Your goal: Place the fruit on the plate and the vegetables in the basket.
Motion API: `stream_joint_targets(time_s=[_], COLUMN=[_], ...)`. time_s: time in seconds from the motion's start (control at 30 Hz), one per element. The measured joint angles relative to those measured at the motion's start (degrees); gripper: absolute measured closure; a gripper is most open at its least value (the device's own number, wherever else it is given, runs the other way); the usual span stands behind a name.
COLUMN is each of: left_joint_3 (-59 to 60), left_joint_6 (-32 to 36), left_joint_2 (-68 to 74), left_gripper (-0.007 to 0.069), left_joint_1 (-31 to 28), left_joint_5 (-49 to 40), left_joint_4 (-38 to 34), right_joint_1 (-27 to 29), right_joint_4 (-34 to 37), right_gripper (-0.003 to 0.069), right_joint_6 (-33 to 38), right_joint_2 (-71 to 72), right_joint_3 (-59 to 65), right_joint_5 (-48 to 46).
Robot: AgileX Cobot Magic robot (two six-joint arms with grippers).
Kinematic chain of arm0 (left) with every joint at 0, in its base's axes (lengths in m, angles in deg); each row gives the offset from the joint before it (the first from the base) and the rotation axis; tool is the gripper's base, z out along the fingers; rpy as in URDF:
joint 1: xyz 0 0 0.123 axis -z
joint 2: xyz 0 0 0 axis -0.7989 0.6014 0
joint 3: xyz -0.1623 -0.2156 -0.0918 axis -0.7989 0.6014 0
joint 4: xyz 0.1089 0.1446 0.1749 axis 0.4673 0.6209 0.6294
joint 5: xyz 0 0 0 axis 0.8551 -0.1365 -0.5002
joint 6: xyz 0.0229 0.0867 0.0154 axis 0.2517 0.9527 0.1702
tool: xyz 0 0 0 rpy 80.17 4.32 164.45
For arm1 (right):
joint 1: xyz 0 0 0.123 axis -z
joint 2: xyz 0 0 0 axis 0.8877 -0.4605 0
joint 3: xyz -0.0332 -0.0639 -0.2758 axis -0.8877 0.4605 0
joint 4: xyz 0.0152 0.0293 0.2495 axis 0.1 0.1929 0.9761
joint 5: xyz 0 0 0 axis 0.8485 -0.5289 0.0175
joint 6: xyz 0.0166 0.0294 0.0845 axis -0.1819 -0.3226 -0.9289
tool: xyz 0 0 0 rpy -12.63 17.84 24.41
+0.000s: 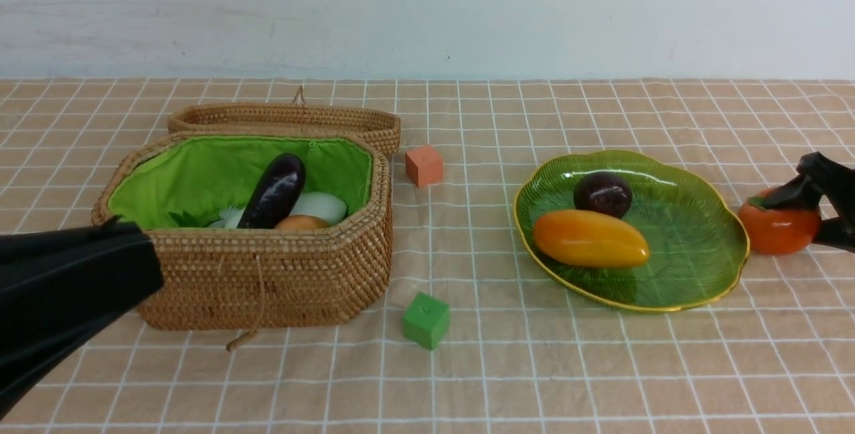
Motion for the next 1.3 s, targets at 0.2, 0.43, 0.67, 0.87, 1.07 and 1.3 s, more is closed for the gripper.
stream_joint_targets(time_s=[0.2,0.43,0.67,0.87,1.07,1.3], left_joint_3=[0.00,0.00,0.00,0.00,0.00,1.98], left_joint_6=[0.00,0.00,0.00,0.00,0.00,-0.12], left_joint_2=[0.00,0.00,0.00,0.00,0.00,-2.61], left_gripper=[0.0585,0.0585,0.0582,0.0573,0.0566,0.0638], left_joint_1=[0.00,0.00,0.00,0.00,0.00,0.00], left_joint_5=[0.00,0.13,0.13,-0.25,-1.10,-1.98], left_joint_4=[0.66,2.27,2.52,2.54,3.07,4.96], right_joint_1=[4.29,-5.79,-16.27,-17.31,-16.07,-13.91], right_joint_4=[-5.60,-6.08,-14.35,-14.04,-16.71,-31.03], right_gripper=[0.0146,0.0146,0.0146,0.0048,0.0000,0.0291], right_joint_6=[0.13,0.31,0.31,0.31,-2.20,-13.16], right_joint_2=[8.74,17.22,12.87,13.22,20.23,39.99], right_joint_3=[0.96,3.12,4.65,4.65,4.65,6.48], right_joint_5=[-2.01,-6.81,-1.40,0.68,-7.87,-23.59])
